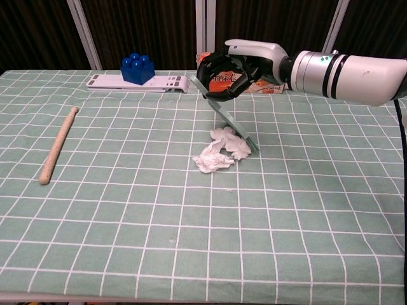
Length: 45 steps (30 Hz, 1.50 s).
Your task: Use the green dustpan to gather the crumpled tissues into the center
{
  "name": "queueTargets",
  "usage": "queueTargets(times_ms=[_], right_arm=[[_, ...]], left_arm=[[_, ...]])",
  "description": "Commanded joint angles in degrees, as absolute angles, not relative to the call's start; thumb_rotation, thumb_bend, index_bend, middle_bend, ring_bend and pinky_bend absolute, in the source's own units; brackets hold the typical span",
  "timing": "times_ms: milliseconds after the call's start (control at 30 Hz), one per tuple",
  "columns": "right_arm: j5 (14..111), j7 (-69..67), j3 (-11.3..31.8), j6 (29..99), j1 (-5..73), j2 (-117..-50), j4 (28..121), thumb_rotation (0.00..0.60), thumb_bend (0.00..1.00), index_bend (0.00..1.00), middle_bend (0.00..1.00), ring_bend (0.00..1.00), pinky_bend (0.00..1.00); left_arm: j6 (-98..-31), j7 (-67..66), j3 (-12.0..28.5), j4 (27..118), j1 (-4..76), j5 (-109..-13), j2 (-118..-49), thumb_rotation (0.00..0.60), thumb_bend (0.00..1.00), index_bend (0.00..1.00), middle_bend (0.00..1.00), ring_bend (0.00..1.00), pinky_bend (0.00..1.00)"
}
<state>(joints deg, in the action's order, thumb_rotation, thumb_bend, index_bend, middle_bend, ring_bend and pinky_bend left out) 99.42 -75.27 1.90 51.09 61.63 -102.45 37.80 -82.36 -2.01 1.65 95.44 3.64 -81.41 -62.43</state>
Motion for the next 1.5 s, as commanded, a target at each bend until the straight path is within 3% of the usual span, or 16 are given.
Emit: queueTargets(times_ms=[33,267,400,700,1000,1100,1267,1367,1500], right_arm=[[100.6,-79.7,-0.3,54.9,62.2,-103.2,37.1,0.6,0.55,0.63,0.55,0.23,0.02],[98.4,-77.9,-0.3,58.6,59.8,-100.8,39.2,0.6,0.55,0.63,0.55,0.23,0.03],[95.5,-66.0,0.3,62.2,54.6,-95.4,44.8,0.6,0.55,0.63,0.55,0.23,0.02],[87.5,-24.2,-1.8,53.0,47.9,-81.2,62.5,0.6,0.55,0.61,0.54,0.2,0.0],[79.4,-0.6,-1.8,47.3,44.9,-85.2,63.8,0.6,0.55,0.58,0.5,0.18,0.0],[77.2,3.1,-1.9,45.3,44.1,-86.3,64.7,0.6,0.48,0.44,0.42,0.12,0.0],[74.3,6.6,-1.5,44.9,42.5,-85.7,67.8,0.6,0.41,0.09,0.12,0.0,0.0],[73.4,7.0,-0.6,48.4,40.4,-82.6,72.3,0.6,0.41,0.01,0.09,0.0,0.0],[73.4,6.7,0.5,60.0,33.9,-75.7,81.1,0.6,0.41,0.0,0.1,0.0,0.0]], left_arm=[[-82.4,-2.1,1.7,95.4,3.7,-81.6,-62.4,0.6,0.0,0.19,0.11,0.06,0.1],[-82.6,-1.4,1.7,95.0,3.7,-82.0,-62.6,0.6,0.0,0.19,0.11,0.06,0.1],[-82.4,-0.2,1.6,93.7,3.9,-82.4,-63.2,0.6,0.0,0.19,0.11,0.06,0.1],[-82.4,1.3,1.6,91.8,4.6,-84.1,-64.3,0.6,0.0,0.19,0.11,0.06,0.1],[-82.9,1.0,1.0,92.3,4.0,-84.4,-64.1,0.6,0.0,0.19,0.11,0.06,0.1],[-83.2,1.1,1.0,92.2,3.8,-84.3,-64.1,0.6,0.0,0.19,0.11,0.06,0.1],[-83.0,1.0,1.0,91.8,4.0,-84.6,-64.4,0.6,0.0,0.19,0.11,0.06,0.1],[-83.0,1.1,1.1,91.3,4.2,-84.8,-64.7,0.6,0.0,0.19,0.11,0.06,0.1],[-83.7,0.1,1.2,89.4,4.1,-85.1,-65.9,0.6,0.0,0.19,0.11,0.06,0.1]])
